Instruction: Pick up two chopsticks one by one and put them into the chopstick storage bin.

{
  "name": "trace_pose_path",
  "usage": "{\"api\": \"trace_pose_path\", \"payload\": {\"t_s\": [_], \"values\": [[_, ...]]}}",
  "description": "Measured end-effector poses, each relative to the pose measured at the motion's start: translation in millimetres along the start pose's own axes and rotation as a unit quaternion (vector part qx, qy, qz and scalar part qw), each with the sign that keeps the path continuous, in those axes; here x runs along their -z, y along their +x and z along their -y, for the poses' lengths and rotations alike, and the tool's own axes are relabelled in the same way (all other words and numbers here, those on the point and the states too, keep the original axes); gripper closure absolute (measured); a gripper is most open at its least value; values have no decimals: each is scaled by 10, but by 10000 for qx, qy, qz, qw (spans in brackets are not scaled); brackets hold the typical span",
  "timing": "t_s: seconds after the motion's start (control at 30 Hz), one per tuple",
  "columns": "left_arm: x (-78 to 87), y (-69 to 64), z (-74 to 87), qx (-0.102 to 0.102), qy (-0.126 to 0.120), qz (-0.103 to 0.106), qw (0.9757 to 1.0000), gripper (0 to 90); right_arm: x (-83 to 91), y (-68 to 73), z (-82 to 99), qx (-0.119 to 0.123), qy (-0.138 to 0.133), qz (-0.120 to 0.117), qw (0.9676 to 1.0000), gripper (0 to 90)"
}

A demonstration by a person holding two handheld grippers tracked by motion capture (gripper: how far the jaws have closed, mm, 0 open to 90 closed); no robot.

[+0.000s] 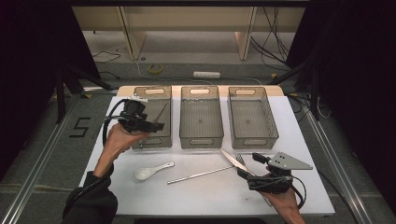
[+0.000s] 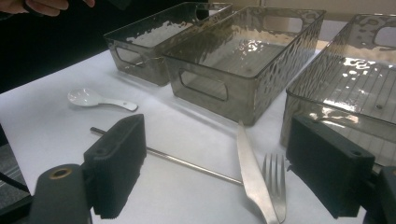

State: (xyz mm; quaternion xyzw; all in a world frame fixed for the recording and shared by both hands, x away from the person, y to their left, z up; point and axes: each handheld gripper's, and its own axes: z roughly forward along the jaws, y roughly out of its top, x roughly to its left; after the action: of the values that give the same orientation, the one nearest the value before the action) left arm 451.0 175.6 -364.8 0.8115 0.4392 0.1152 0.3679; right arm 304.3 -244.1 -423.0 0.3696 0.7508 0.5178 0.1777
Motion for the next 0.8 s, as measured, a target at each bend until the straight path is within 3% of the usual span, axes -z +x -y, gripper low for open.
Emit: {"api": "trace_pose_path", "payload": {"t_s": [0.2,0.43,0.5,0.57,0.77,0.8], "values": [[10,-201,15,-198,-11,179,9996,154,5,-2,1,-21,-13,-5,10000,211],[-64,-451,43,-545,351,455,9969,160,2,-3,0,-17,-15,2,10000,211],[-115,-524,61,-655,546,500,9951,164,2,-5,0,-27,-12,2,10000,211],[-179,-607,85,-838,825,559,9915,173,3,-5,0,-32,-15,8,10000,211],[-338,-820,161,-1090,1222,684,9841,206,9,-10,0,-31,-17,9,10000,211],[-369,-853,174,-1174,1328,707,9816,206,10,-11,0,-31,-16,10,10000,211]]}}
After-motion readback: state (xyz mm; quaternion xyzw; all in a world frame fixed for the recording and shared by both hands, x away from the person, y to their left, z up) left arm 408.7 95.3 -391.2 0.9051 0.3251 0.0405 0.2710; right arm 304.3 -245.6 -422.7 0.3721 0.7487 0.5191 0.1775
